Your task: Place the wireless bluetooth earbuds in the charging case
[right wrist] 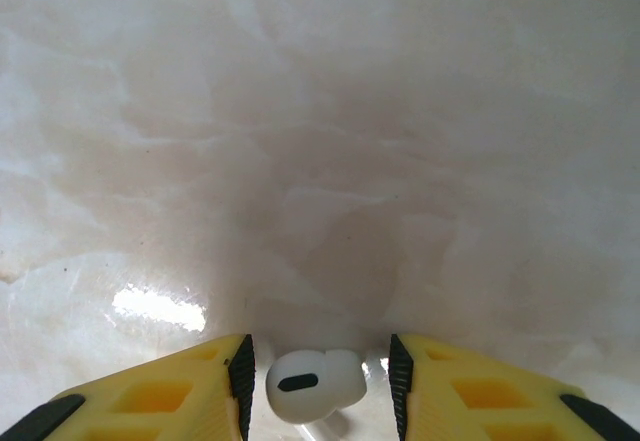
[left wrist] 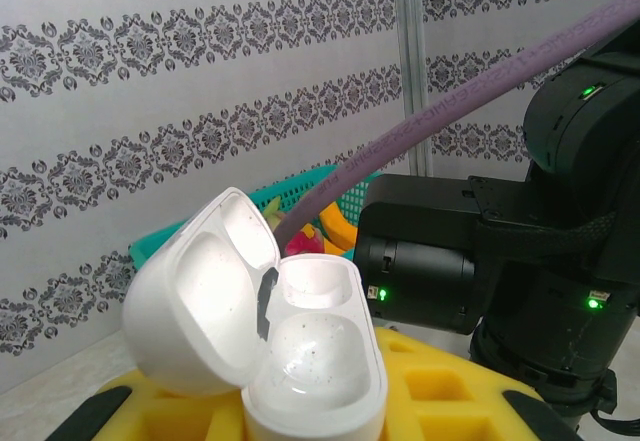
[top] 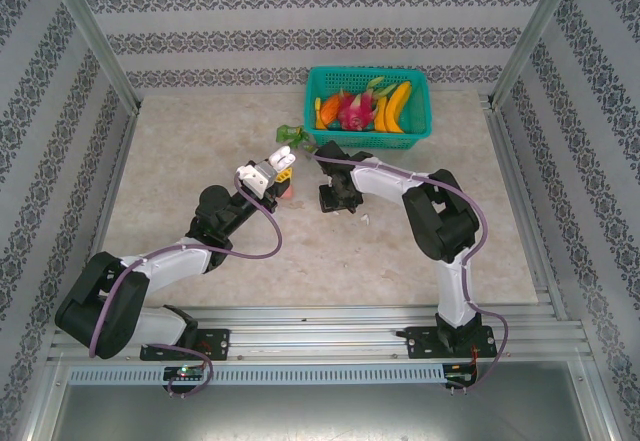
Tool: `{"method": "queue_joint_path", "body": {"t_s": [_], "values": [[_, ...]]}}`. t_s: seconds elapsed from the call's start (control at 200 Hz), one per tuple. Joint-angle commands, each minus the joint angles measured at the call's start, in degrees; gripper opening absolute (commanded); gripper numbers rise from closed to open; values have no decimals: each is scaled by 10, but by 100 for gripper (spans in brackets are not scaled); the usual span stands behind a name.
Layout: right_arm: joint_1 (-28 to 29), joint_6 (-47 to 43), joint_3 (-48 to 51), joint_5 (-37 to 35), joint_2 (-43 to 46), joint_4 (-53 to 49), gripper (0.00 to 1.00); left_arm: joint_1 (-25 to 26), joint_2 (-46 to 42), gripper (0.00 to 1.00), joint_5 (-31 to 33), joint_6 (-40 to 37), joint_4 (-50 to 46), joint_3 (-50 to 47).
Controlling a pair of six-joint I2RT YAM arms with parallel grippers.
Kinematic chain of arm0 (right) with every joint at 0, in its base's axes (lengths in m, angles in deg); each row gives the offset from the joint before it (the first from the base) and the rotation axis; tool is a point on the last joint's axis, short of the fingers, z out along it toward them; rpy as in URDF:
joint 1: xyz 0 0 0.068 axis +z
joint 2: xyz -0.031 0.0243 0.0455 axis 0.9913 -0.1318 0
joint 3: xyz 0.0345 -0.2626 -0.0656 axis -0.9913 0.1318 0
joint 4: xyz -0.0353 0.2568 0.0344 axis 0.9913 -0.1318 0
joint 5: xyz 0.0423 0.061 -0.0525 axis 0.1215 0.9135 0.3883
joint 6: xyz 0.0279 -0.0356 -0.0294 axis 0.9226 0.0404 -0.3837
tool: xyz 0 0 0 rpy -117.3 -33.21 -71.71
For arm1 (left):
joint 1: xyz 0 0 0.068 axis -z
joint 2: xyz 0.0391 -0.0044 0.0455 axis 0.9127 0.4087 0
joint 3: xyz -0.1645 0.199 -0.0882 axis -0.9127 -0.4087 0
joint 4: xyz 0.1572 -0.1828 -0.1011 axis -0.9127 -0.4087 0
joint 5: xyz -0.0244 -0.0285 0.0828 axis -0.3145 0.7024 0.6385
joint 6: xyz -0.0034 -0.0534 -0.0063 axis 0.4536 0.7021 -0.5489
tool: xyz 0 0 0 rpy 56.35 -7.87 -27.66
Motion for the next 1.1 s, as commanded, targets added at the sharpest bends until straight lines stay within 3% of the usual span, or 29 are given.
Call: {"method": "queue_joint_path", "body": {"t_s": [0.0, 0.37, 0.679, 1.094], "values": [[11, -12, -17, -29, -15, -29, 42, -6, -9, 0, -11, 10, 27, -5], [16, -9, -27, -36, -27, -35, 39, -6, -10, 0, -11, 13, 28, -8], [18, -4, -29, -31, -25, -35, 28, -6, -11, 0, -10, 13, 28, -9], [17, 33, 3, -11, 37, 7, 27, -6, -10, 0, -11, 16, 28, -9]]}}
